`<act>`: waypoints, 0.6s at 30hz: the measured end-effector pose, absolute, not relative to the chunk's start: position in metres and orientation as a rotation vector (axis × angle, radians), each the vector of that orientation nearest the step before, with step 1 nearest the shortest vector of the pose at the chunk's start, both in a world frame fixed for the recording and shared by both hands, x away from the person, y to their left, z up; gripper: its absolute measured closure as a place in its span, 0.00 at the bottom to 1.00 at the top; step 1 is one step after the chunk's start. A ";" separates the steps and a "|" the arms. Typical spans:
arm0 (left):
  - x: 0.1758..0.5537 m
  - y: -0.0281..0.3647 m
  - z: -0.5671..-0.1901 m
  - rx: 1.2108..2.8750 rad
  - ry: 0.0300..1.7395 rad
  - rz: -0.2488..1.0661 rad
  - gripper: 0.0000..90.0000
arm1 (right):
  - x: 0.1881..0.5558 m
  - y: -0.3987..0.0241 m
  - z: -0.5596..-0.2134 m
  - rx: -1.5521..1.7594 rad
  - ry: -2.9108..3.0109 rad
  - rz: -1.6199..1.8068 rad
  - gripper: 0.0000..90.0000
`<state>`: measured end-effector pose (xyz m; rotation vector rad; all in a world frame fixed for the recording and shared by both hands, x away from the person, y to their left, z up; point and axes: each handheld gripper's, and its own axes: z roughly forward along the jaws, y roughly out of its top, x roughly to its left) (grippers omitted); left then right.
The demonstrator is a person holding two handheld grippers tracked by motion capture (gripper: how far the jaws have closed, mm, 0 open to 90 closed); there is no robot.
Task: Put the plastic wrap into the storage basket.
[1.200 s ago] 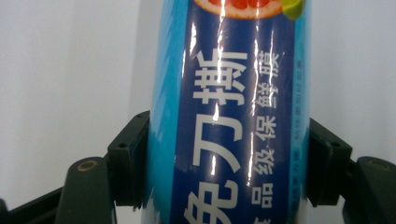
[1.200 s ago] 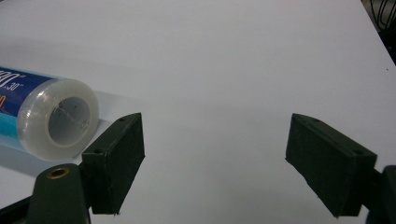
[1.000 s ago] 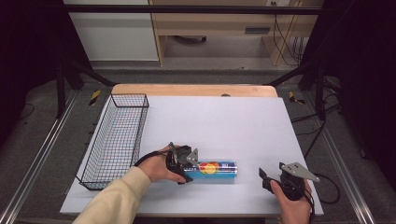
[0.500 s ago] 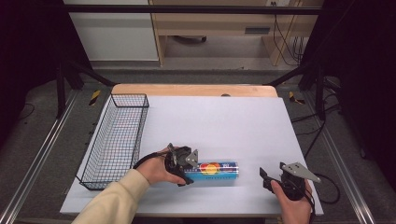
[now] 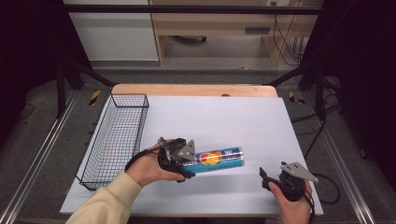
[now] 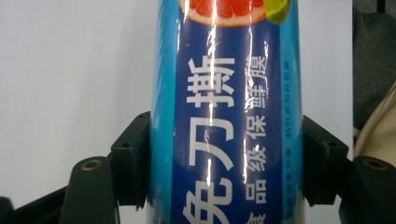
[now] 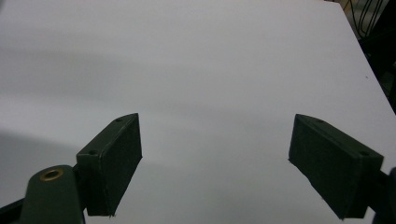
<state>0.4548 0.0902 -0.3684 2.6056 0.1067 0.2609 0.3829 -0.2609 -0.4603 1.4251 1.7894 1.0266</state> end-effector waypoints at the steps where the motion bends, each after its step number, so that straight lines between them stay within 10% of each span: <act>1: 0.452 0.090 -0.365 2.603 0.130 0.272 0.35 | 0.383 -0.261 -0.460 1.426 1.785 1.016 0.19; 18: 0.444 0.136 -0.310 2.518 0.338 0.396 0.36 | 0.382 -0.261 -0.457 1.424 1.737 0.967 0.20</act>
